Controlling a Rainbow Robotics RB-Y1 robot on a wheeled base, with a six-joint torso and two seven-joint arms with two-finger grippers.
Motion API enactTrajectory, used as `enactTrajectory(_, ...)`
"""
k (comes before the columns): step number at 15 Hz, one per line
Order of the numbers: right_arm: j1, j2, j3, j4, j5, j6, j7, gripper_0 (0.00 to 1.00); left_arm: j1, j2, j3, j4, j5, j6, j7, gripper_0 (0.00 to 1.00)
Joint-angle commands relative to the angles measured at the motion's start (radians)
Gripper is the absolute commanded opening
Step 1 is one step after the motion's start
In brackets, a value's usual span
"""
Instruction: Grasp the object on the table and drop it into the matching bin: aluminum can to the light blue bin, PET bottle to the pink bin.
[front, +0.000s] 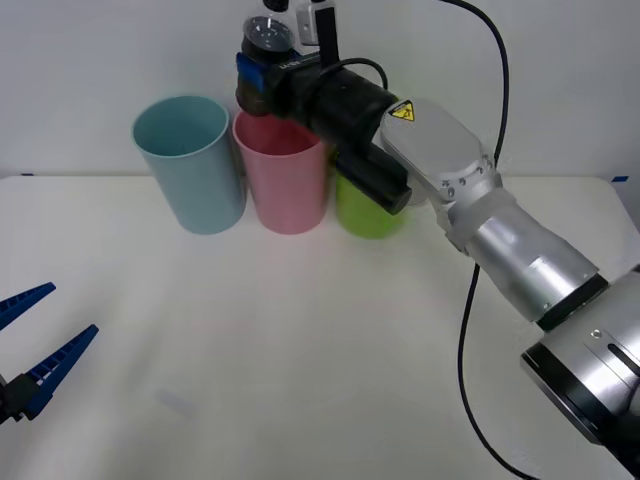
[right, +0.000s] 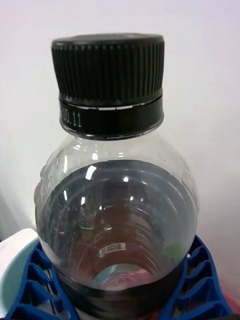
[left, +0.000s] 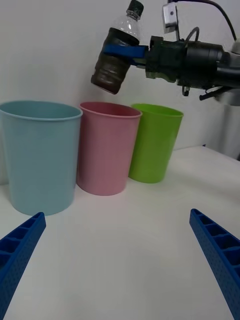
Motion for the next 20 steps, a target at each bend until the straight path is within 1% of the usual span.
enactTrajectory(1,-0.049,0.040,0.000,0.095,0.012,0.055,0.024,0.00,0.000,0.000,0.000,0.000,0.000,0.000,0.000,1.00)
enactTrajectory(3,-0.063,0.055,0.000,0.129,0.013,0.081,0.038,0.00,0.000,0.000,0.000,0.000,0.000,0.000,0.000,1.00)
enactTrajectory(9,-0.063,0.055,0.001,0.127,0.015,0.085,0.055,0.00,0.000,0.000,0.000,0.000,0.000,0.000,0.000,1.00)
enactTrajectory(10,-0.063,0.054,0.000,0.127,0.015,0.085,0.059,0.18,0.000,0.000,0.000,0.000,0.000,0.000,0.000,1.00)
enactTrajectory(12,-0.063,0.049,0.001,0.124,0.015,0.083,0.066,1.00,0.000,0.000,0.000,0.000,0.000,0.000,0.000,1.00)
enactTrajectory(17,-0.062,0.022,0.001,0.114,0.001,0.051,0.070,1.00,0.000,0.000,0.000,0.000,0.000,0.000,0.000,1.00)
enactTrajectory(20,-0.019,-0.012,0.001,0.051,-0.010,0.032,0.063,1.00,0.000,0.000,0.000,0.000,0.000,0.000,0.000,1.00)
